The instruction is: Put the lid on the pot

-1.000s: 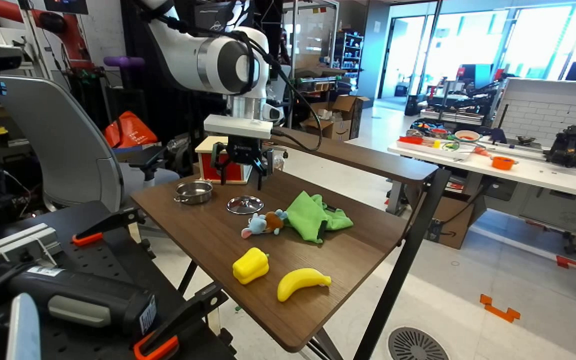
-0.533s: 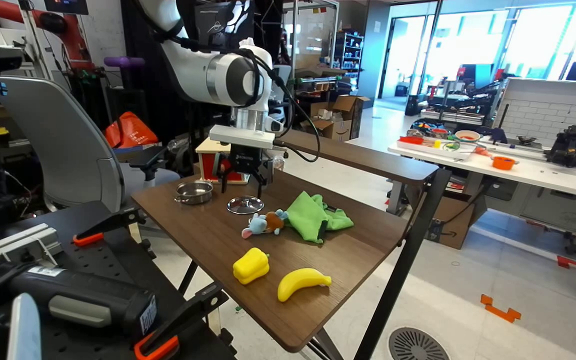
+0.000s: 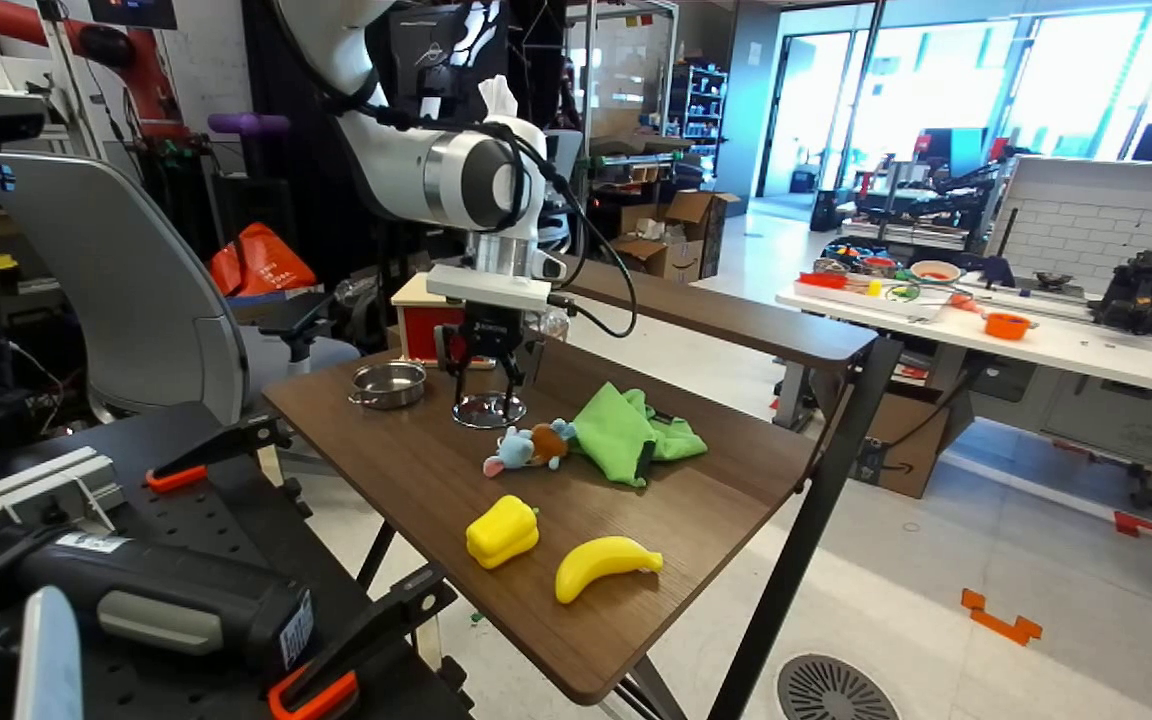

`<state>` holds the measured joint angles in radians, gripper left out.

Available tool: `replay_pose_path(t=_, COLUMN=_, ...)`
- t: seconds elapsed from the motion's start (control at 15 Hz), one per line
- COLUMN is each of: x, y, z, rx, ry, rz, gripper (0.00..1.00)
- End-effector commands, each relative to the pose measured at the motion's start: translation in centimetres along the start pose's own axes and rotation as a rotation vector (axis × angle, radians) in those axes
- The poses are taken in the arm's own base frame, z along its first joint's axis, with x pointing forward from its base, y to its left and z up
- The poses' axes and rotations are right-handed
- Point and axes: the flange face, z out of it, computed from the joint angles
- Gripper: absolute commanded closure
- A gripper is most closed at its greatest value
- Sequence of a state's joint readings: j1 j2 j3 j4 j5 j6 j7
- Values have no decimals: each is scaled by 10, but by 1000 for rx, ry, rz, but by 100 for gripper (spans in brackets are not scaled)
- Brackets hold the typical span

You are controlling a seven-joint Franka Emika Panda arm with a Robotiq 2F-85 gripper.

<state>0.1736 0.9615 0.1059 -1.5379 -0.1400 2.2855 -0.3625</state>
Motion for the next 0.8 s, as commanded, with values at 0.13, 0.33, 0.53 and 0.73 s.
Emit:
replay_pose_path(t=0.13, x=11, y=8, z=-6, rx=-15, ry=-27, rz=6, gripper=80)
replay_pose_path(t=0.33, x=7, y=17, z=-16, rx=-5, ry=-15, rz=23, gripper=98)
replay_pose_path(t=0.53, x=-1, y=34, z=-17, rx=7, ry=-17, rz=63, gripper=95)
replay_pose_path(t=0.73, x=-11, y=45, z=-28, rx=6, ry=7, rz=81, gripper=95)
